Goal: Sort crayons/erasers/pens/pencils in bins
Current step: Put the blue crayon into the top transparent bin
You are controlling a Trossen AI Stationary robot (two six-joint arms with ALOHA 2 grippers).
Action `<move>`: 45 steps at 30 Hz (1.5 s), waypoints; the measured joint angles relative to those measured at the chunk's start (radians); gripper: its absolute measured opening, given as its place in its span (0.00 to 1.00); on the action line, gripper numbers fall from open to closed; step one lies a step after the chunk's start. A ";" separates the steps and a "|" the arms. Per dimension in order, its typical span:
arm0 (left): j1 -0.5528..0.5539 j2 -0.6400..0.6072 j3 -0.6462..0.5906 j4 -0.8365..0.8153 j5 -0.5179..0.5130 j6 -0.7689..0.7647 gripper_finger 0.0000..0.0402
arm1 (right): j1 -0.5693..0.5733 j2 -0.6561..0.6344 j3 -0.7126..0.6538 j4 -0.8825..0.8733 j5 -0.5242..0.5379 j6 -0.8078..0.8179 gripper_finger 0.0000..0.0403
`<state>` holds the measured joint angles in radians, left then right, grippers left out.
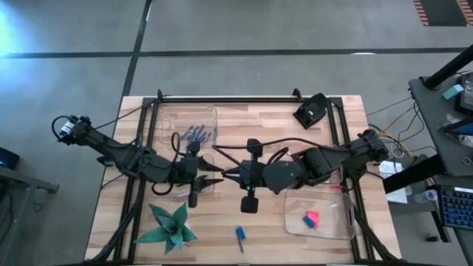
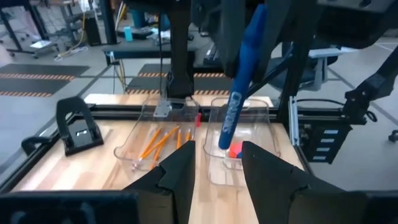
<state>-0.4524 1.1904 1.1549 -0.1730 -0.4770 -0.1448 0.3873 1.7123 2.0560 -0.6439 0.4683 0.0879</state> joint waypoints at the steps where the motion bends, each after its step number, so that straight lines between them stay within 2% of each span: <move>1: 0.001 0.000 0.000 0.010 0.004 0.006 0.29 | 0.000 0.000 0.000 0.003 0.000 -0.005 0.03; 18: 0.028 0.040 0.001 0.145 0.073 0.034 0.29 | -0.004 0.000 0.000 0.058 -0.005 -0.075 0.03; 21: 0.028 0.046 0.001 0.180 0.074 0.074 0.23 | -0.004 0.000 0.000 0.057 -0.005 -0.075 0.03; 26: 0.028 0.047 0.001 0.191 0.087 0.103 0.05 | -0.004 0.000 0.000 0.056 -0.005 -0.069 0.03; 31: 0.028 0.047 0.001 0.191 0.086 0.102 0.04 | -0.004 0.000 0.000 0.052 -0.008 -0.069 0.04; 34: 0.028 0.047 0.001 0.187 0.100 0.096 0.04 | -0.004 0.000 0.000 0.029 -0.007 -0.048 0.09; 41: 0.029 0.046 0.001 0.155 0.109 0.071 0.04 | -0.003 -0.009 -0.001 -0.093 -0.005 0.055 0.33; 45: 0.053 0.019 0.002 0.020 0.110 -0.023 0.04 | 0.015 -0.035 -0.001 -0.189 -0.005 0.168 0.43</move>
<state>-0.3992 1.2097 1.1564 -0.1534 -0.3675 -0.1680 0.4025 1.6768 2.0548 -0.8327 0.4634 0.2556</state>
